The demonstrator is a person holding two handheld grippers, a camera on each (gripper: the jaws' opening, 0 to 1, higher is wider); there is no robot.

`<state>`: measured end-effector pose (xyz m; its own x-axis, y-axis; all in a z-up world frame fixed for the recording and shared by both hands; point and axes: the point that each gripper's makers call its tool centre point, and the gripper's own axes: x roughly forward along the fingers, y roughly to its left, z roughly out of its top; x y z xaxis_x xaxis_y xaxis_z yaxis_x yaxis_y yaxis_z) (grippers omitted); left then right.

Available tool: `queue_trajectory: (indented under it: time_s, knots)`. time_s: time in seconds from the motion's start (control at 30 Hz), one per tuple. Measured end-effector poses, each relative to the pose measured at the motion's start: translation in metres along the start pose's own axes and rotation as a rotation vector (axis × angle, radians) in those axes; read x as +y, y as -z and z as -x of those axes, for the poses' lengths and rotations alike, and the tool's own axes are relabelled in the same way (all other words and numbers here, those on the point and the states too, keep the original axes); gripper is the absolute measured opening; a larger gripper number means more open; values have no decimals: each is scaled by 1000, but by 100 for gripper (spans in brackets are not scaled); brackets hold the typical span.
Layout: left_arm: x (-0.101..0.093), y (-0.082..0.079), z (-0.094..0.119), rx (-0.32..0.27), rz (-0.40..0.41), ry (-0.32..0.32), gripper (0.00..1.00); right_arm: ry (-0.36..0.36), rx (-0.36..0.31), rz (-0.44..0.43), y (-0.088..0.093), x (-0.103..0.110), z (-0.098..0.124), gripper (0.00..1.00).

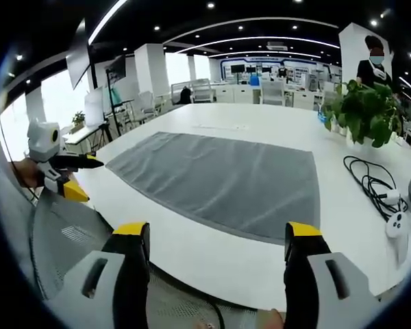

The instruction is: Fold the towel on the table until its edges align and the towel forms a compact rectangular stack.

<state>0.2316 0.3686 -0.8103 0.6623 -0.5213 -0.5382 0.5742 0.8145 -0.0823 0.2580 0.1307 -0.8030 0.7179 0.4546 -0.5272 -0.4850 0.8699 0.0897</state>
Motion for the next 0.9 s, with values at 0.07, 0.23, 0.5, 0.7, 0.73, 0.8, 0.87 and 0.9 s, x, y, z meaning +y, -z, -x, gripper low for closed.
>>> queue_trajectory:
  time_s: [0.07,0.23,0.5,0.7,0.73,0.8,0.87,0.9]
  knots:
    - [-1,1,0,3,-1,2,92,0,0,-1,0,0,0,81]
    - [-3,0,-1,3,-9,11,92,-3,-2,-6,0,0,0,81]
    - [-2,2,-2,16,-26,2,92,-13,-24,-43,-4,0,2,81]
    - [-3,6,-5,43,-52,13,92,-15,-33,-54,-5,0,2,80]
    - [-3,5,-5,44,-52,14,92,-16,-36,-58,-5,0,2,80]
    - [-4,4,-5,38,-45,20,92,-17,-47,-77,-7,-1,3,80]
    - [-4,1,-7,29,-29,23,92,-14,-50,-86,-8,-2,3,80]
    - [-4,0,-8,25,-20,26,92,-11,-50,-85,-8,-2,3,80]
